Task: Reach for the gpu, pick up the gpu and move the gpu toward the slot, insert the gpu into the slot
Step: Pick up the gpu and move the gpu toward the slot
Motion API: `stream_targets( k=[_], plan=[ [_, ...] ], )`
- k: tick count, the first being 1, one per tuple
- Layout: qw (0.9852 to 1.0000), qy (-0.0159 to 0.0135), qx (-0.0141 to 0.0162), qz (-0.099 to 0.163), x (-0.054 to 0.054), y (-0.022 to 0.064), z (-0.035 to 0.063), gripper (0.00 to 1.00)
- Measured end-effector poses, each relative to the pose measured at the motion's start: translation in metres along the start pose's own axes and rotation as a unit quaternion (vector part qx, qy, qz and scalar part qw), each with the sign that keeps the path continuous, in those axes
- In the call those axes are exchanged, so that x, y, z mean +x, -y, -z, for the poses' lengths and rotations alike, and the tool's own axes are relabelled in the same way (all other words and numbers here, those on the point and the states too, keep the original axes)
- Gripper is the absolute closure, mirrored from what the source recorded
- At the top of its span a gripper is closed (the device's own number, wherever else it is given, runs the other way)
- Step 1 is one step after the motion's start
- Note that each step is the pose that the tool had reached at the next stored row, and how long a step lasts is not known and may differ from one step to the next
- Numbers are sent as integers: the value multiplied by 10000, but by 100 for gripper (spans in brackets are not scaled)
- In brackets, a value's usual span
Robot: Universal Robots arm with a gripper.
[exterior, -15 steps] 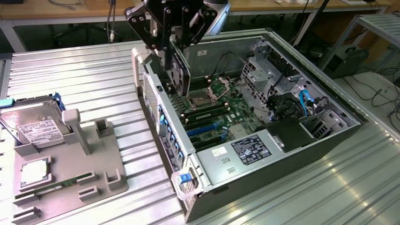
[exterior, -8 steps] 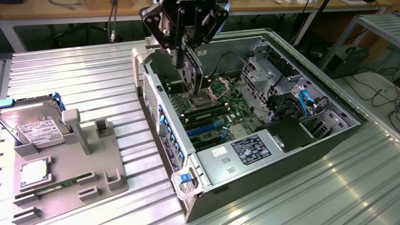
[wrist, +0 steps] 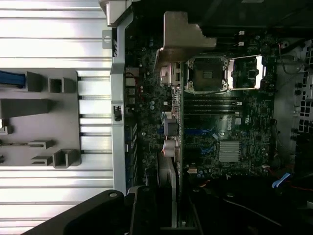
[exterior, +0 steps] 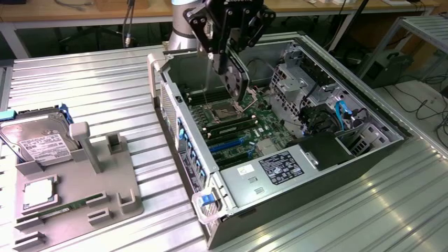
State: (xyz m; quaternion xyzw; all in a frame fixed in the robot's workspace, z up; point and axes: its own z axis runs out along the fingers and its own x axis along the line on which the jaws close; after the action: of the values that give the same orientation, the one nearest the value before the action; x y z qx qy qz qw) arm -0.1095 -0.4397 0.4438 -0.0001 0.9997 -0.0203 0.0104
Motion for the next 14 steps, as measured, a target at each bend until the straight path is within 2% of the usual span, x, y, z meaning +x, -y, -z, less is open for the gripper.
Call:
stream_targets(
  k=[3, 7, 8, 12, 14],
  plan=[
    [10000, 0, 0, 0, -82, 0, -8, 73],
    [10000, 0, 0, 1, -243, -1, -18, 73],
    [10000, 0, 0, 2, -315, -1, -23, 73],
    [10000, 0, 0, 3, -435, -1, -31, 73],
    [10000, 0, 0, 5, -534, -1, -38, 73]
  ],
)
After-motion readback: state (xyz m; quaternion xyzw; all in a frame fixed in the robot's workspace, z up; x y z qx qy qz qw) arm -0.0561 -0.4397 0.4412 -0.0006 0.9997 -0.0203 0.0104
